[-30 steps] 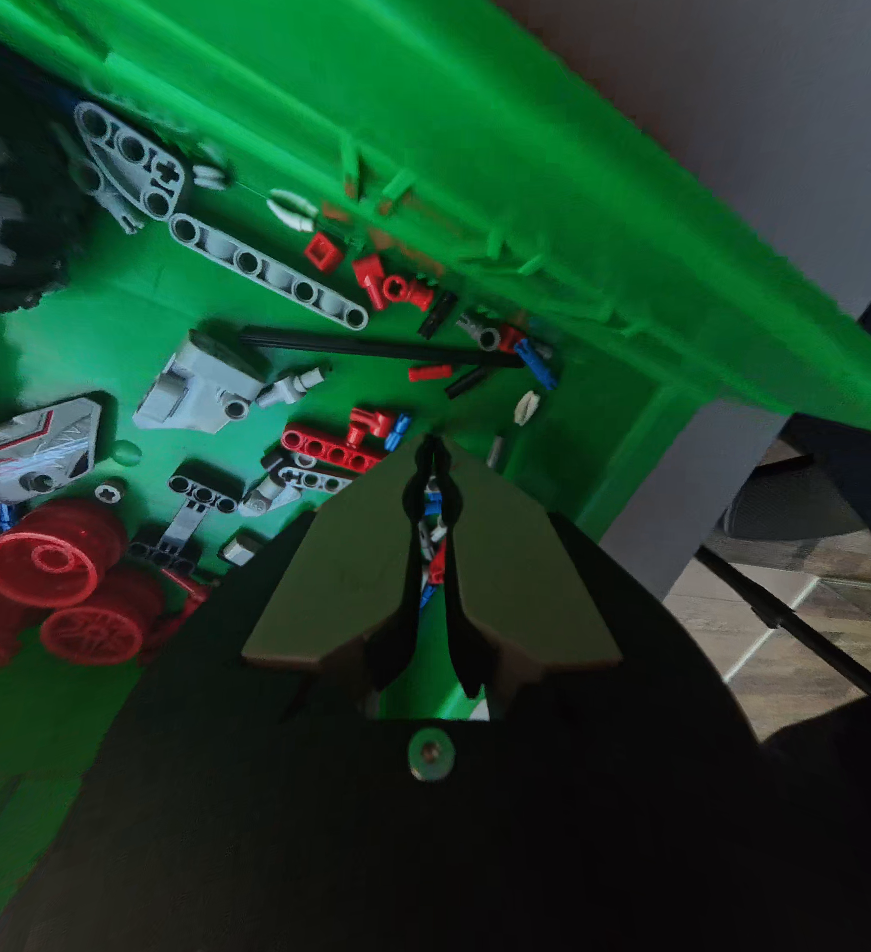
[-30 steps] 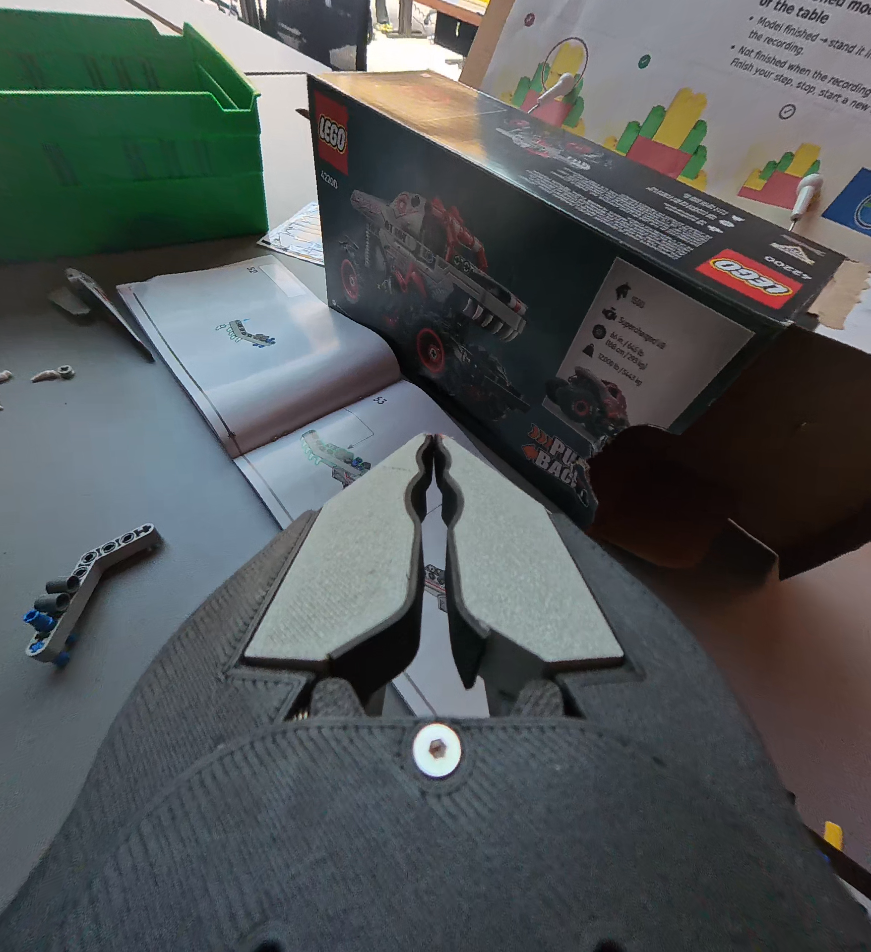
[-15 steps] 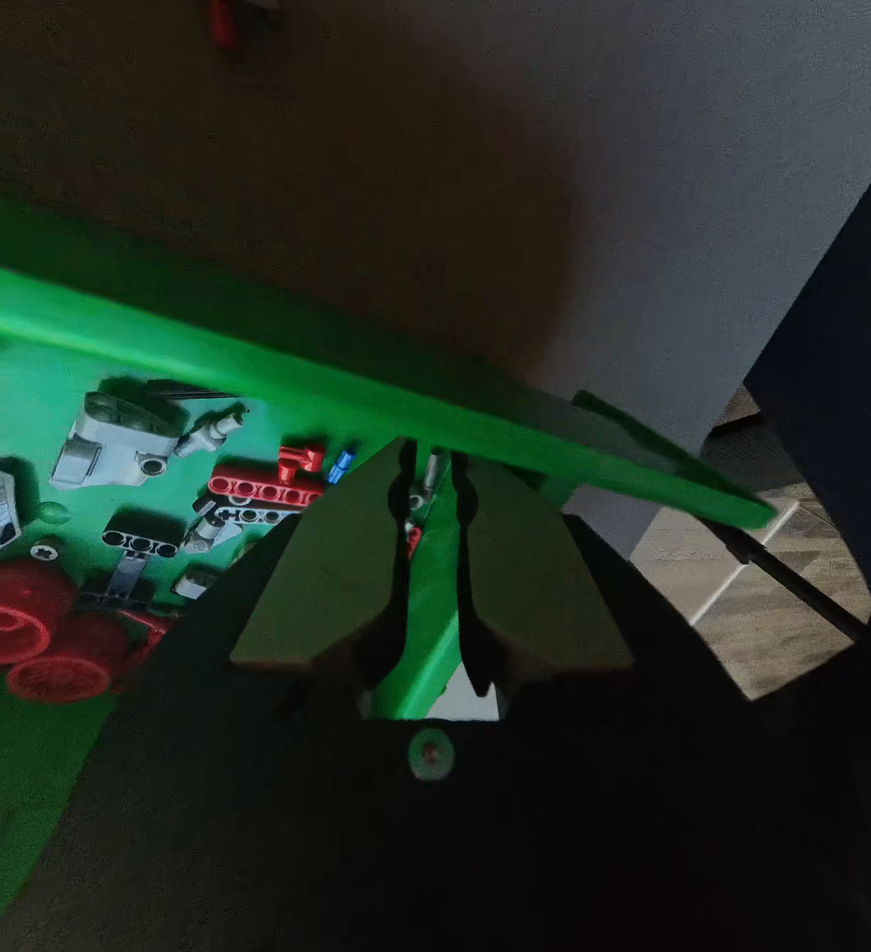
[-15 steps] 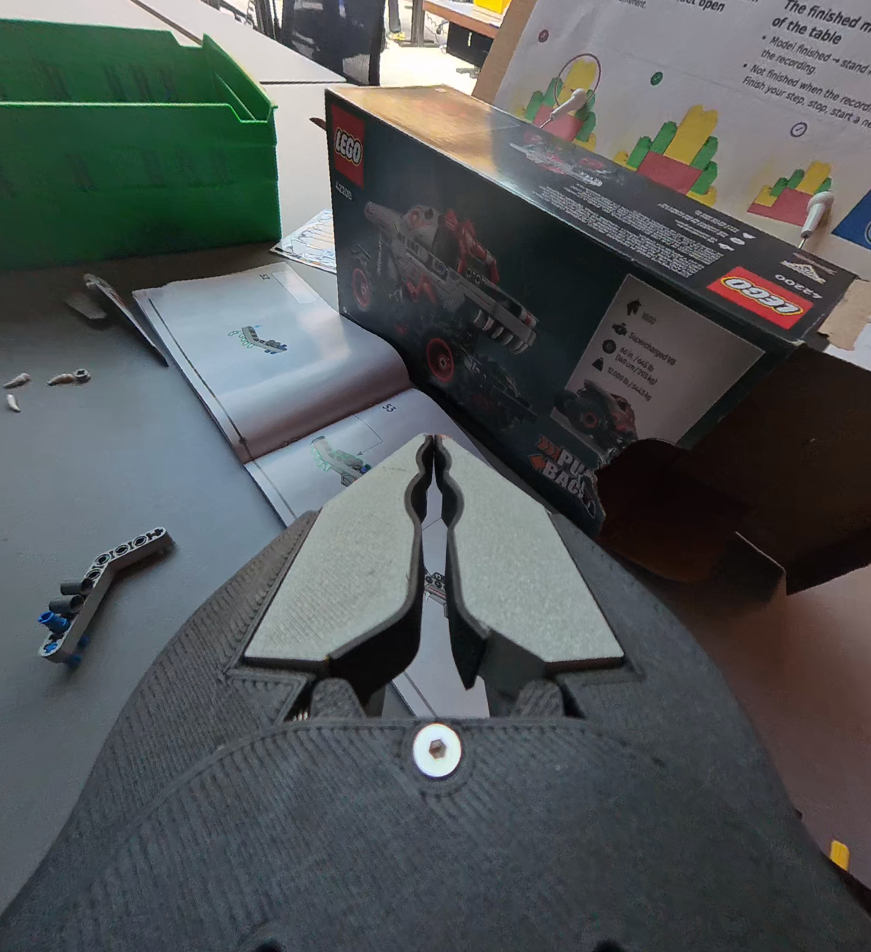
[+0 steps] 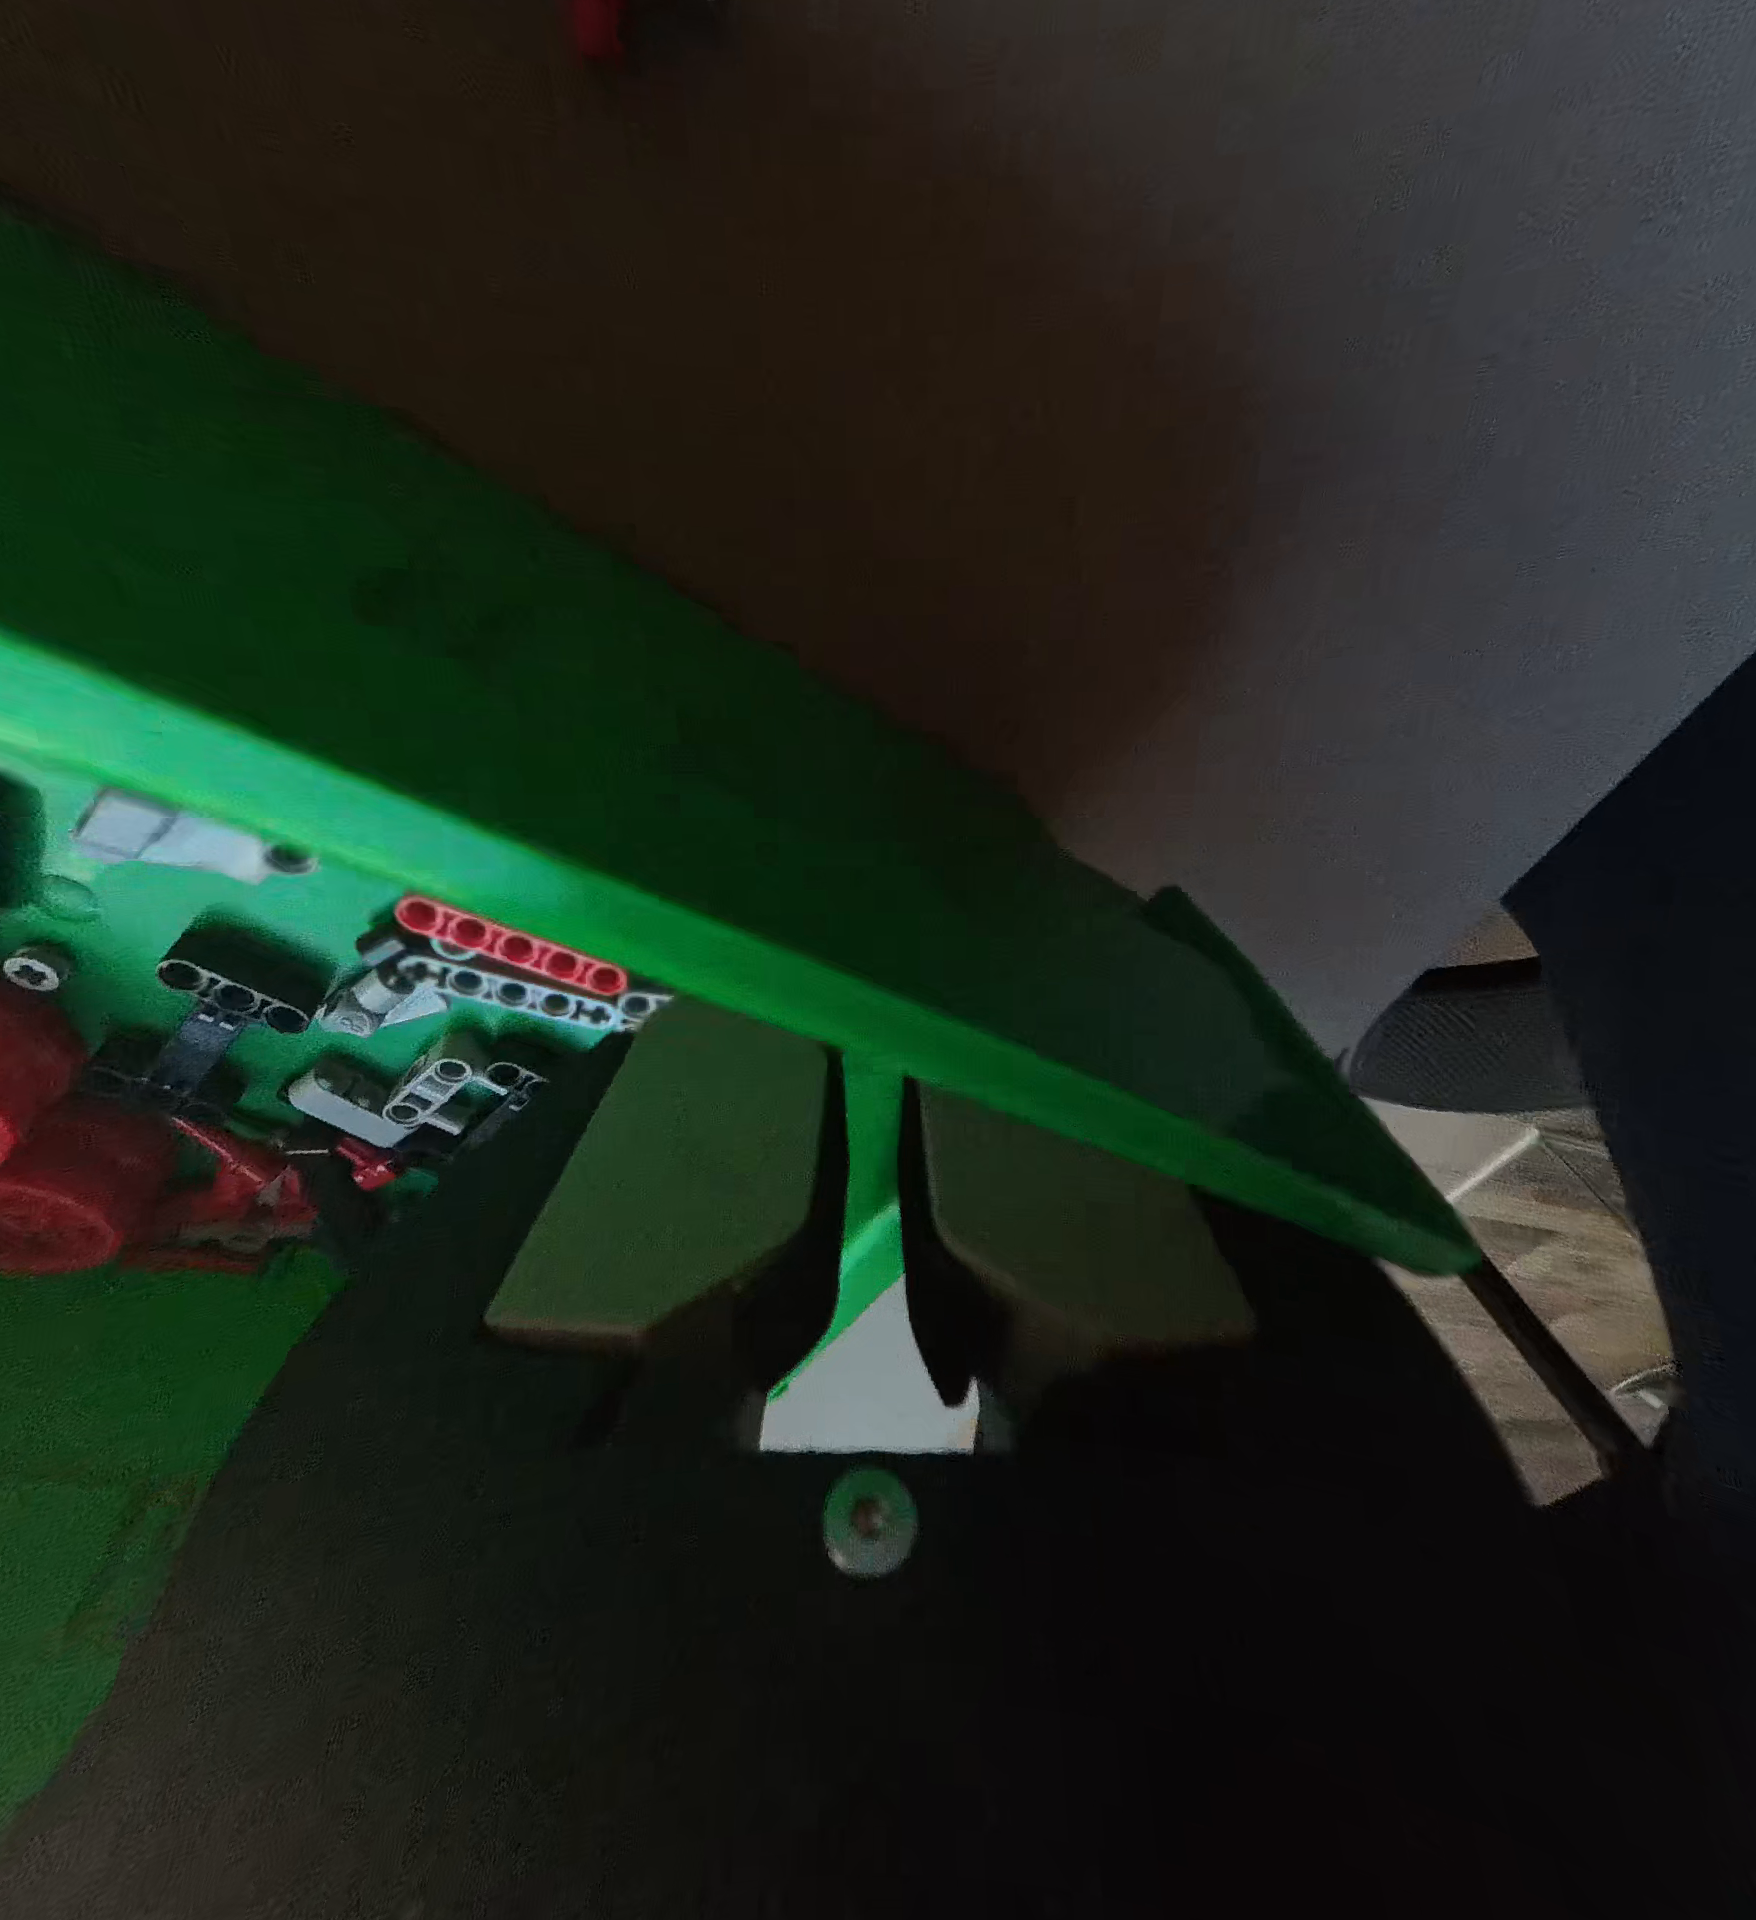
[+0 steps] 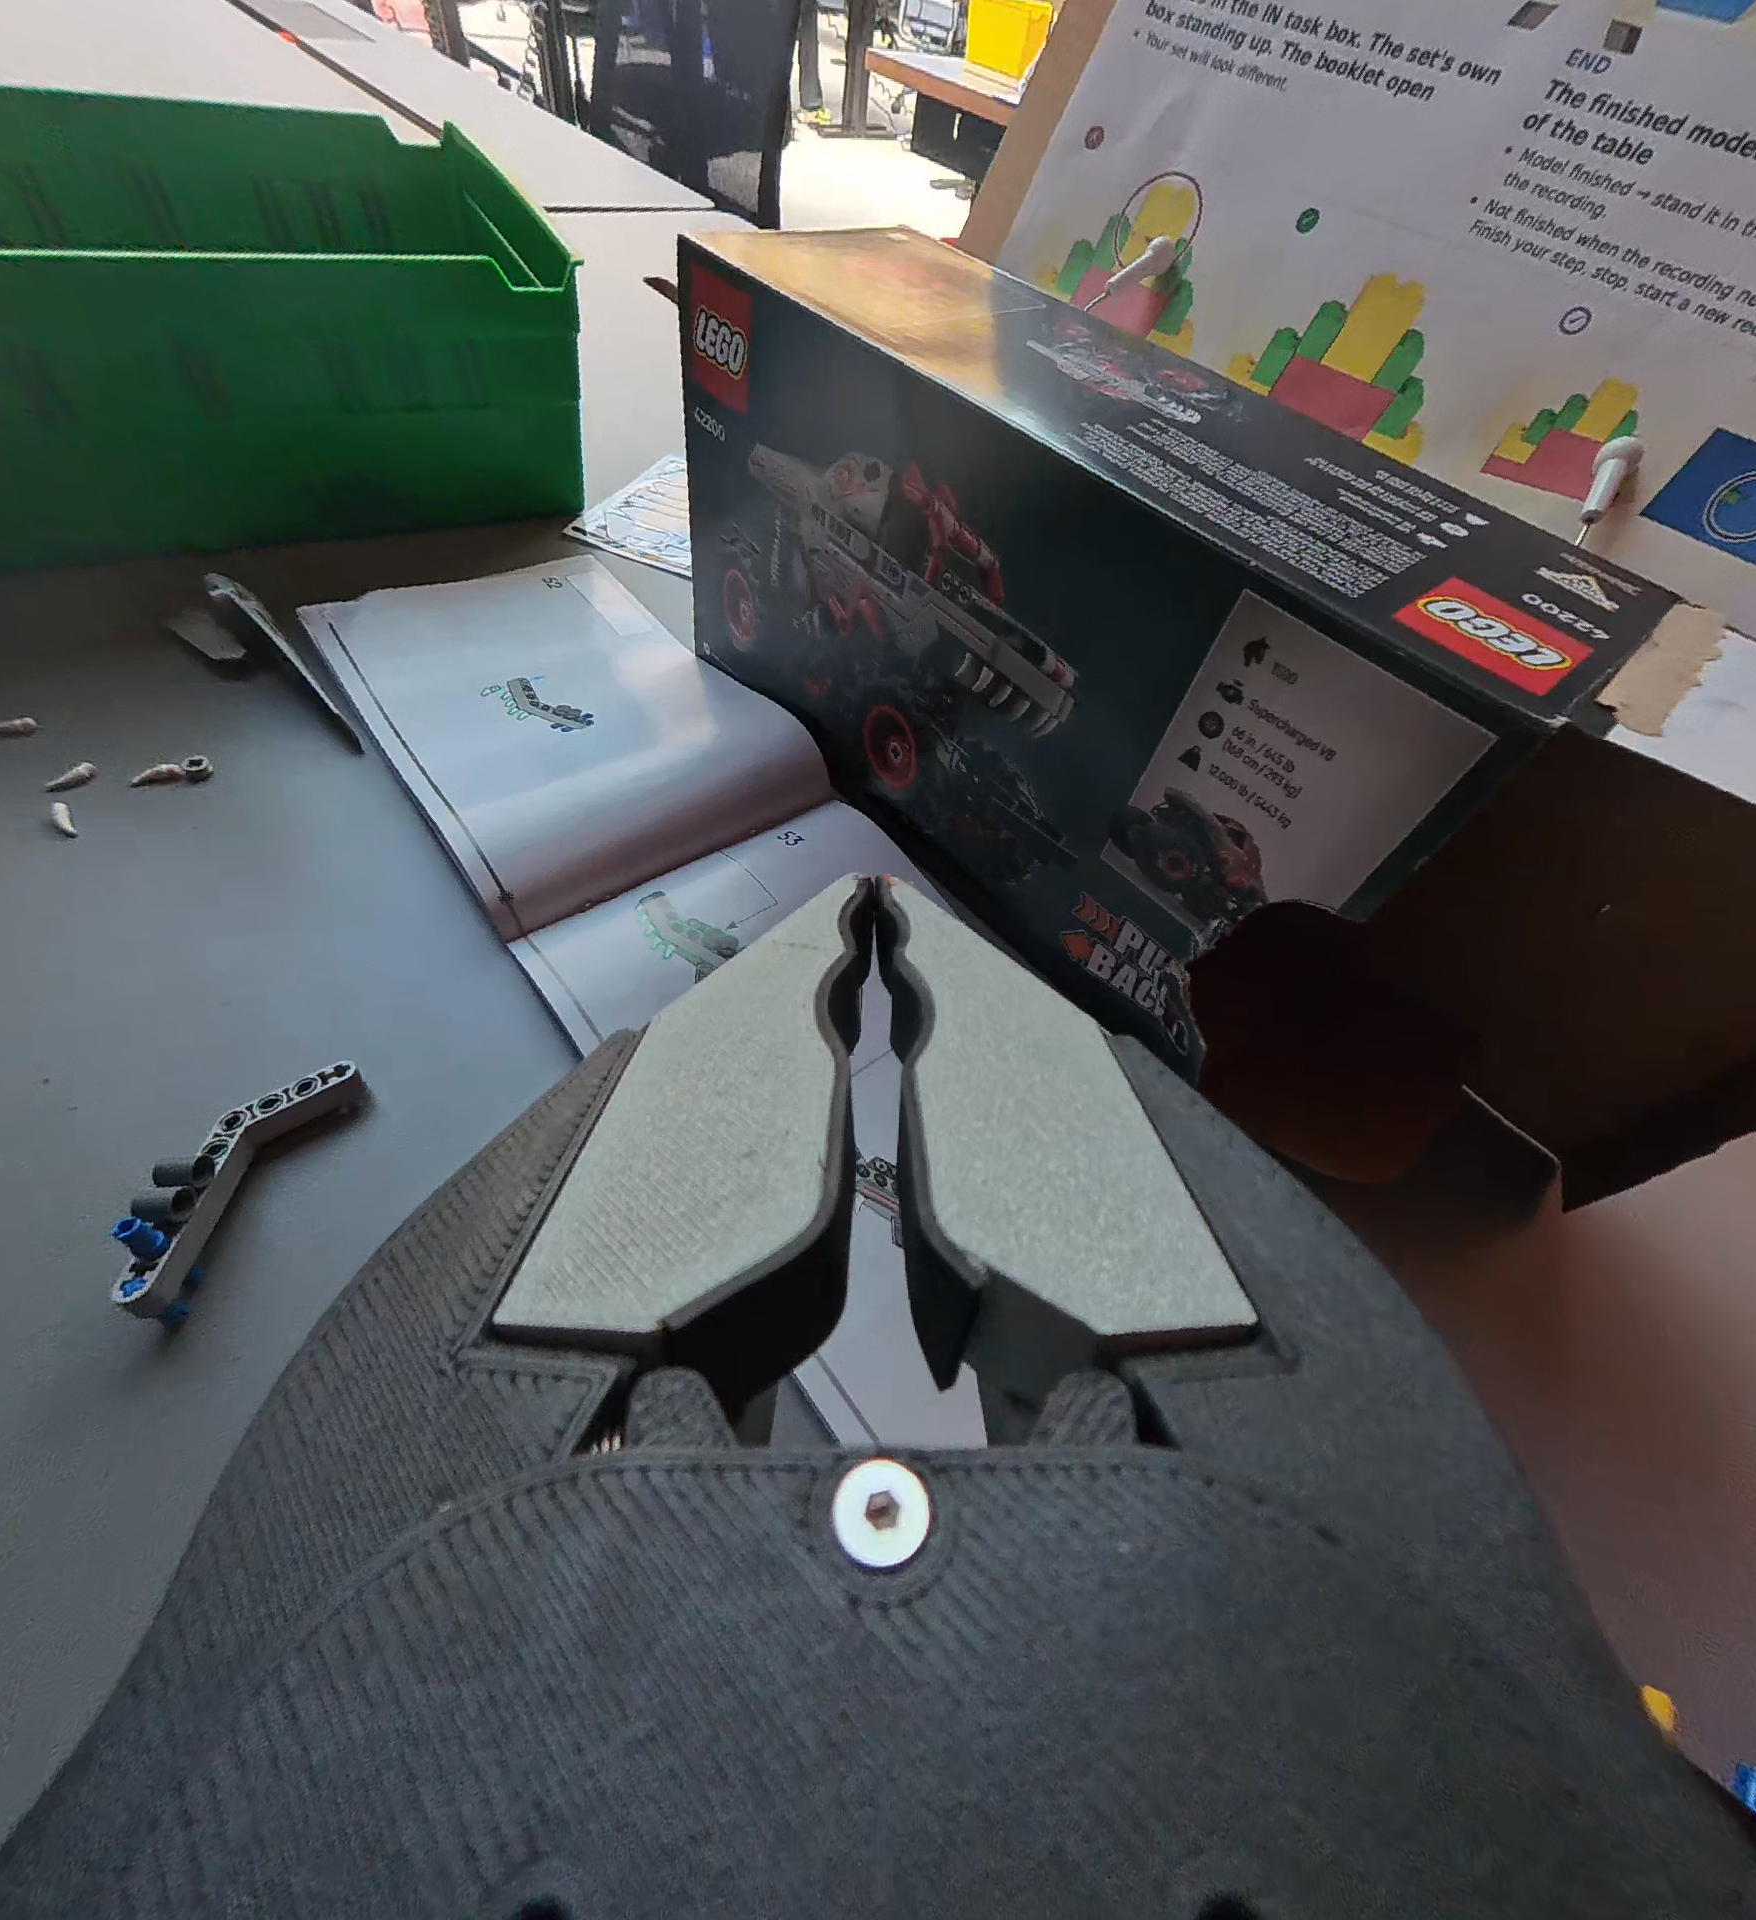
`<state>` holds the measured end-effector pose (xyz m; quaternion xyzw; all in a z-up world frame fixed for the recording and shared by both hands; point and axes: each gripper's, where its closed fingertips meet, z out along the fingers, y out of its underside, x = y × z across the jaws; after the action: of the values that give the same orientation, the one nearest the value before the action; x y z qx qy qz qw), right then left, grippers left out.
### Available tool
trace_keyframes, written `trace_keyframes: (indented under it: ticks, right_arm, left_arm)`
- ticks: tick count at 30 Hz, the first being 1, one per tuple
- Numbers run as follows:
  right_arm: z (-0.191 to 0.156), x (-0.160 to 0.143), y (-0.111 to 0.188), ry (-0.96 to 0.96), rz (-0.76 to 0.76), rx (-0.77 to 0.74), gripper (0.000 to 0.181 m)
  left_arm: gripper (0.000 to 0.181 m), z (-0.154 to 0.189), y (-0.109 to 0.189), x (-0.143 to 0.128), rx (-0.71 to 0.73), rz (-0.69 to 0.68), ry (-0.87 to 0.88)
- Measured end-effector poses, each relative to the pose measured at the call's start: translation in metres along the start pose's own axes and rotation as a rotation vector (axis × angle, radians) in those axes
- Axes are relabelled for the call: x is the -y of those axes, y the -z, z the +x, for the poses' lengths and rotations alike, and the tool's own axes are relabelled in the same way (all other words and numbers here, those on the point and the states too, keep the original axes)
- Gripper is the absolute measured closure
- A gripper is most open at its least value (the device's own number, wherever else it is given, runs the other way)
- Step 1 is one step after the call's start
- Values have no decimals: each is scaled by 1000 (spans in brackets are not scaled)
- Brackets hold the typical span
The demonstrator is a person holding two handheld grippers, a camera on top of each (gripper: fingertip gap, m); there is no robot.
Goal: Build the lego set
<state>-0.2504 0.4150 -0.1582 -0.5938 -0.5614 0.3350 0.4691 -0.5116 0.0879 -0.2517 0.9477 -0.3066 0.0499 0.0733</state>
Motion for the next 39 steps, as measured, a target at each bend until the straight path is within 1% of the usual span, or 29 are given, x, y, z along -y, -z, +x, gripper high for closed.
trace_keyframes:
  ticks: [1, 3, 4, 9, 13, 15, 16, 19, 23, 24, 27, 35, 39]
  right_arm:
    - [0, 0, 1, -1, 1, 0, 181]
    - [1, 0, 1, -4, 3, 0, 181]
    - [1, 0, 2, -4, 4, -1, 181]
    - [0, -1, 1, -7, 0, 2, 181]
    - [-1, -1, 0, 1, -3, -1, 181]
    - [0, 0, 1, 0, 1, -4, 181]
    - [1, 0, 2, -3, 4, -4, 181]
    - [1, 0, 3, -7, 7, -4, 181]
    - [0, 2, 3, 3, 9, -2, 181]
    - [-1, 2, 3, 6, 10, -4, 181]
    - [-1, 5, 5, 5, 21, -5, 181]
    - [-4, 8, 9, 7, 36, 6, 181]
    - [-8, 12, 12, 14, 52, 17, 181]
  left_arm:
    - [181, -6, 1, -2, 29, 2, 12]
    - [181, -22, 2, -10, 127, -18, 13]
    - [181, -24, 2, -13, 137, -15, 7]
    - [181, -12, 8, -2, -10, 123, 31]
    - [181, -25, 13, 0, -27, 186, 83]
    - [174, -24, 13, -2, -49, 202, 101]
    - [172, -23, 12, -2, -59, 203, 108]
    - [171, -16, 11, -4, -76, 195, 103]
    - [170, -16, 3, -13, -28, 119, 58]
    - [173, -15, 2, -13, -25, 112, 50]
    - [181, -15, 1, -13, -34, 108, 66]
    - [181, -15, 1, -11, -75, 119, 88]
    - [181, -20, 3, -7, -74, 153, 110]
